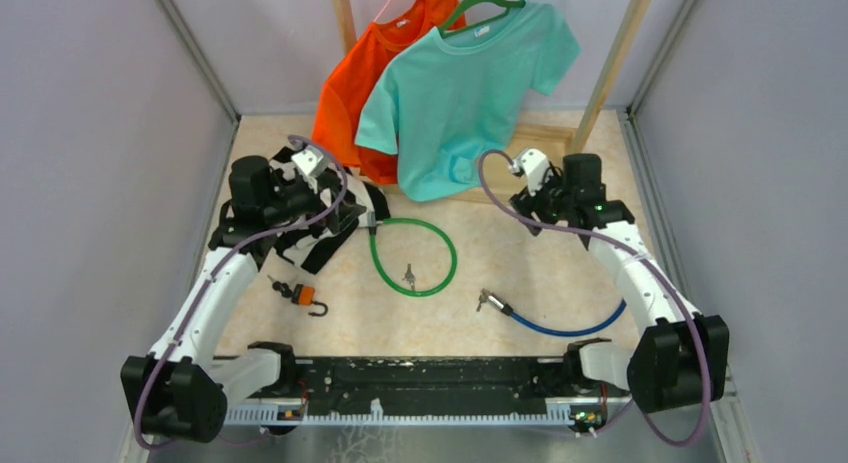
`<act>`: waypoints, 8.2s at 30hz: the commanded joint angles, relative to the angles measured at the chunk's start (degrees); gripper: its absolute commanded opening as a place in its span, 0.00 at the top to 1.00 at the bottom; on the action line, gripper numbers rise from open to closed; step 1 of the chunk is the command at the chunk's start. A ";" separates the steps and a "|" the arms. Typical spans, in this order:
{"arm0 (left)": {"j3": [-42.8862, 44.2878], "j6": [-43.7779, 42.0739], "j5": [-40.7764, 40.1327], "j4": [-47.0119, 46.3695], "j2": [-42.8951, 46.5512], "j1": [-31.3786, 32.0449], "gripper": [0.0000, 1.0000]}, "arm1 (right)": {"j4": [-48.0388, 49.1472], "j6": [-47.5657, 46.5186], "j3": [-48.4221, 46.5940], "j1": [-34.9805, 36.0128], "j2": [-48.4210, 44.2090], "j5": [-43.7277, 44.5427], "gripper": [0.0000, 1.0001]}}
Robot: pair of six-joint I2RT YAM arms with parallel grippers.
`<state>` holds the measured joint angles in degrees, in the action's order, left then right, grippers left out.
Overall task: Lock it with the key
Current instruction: Adjust the lock at the center of the board, then pick up the lock from the center of the board.
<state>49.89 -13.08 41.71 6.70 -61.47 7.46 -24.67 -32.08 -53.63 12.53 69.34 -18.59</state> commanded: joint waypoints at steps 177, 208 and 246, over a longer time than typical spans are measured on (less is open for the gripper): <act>35.77 7.41 -37.63 12.99 -67.02 43.58 0.39 | -11.25 10.78 6.83 -25.82 -14.25 0.27 0.45; 33.87 8.38 -36.05 9.49 -65.13 44.35 0.48 | -2.43 5.72 0.24 -44.18 14.98 9.49 0.45; 31.25 10.64 -34.16 6.31 -65.32 44.46 0.76 | 3.33 9.76 1.83 -41.71 15.71 0.75 1.00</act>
<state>83.99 -3.57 4.95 5.56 -122.76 51.66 -21.98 -21.85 -51.53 -29.41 92.05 -11.62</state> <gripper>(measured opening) 0.428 0.035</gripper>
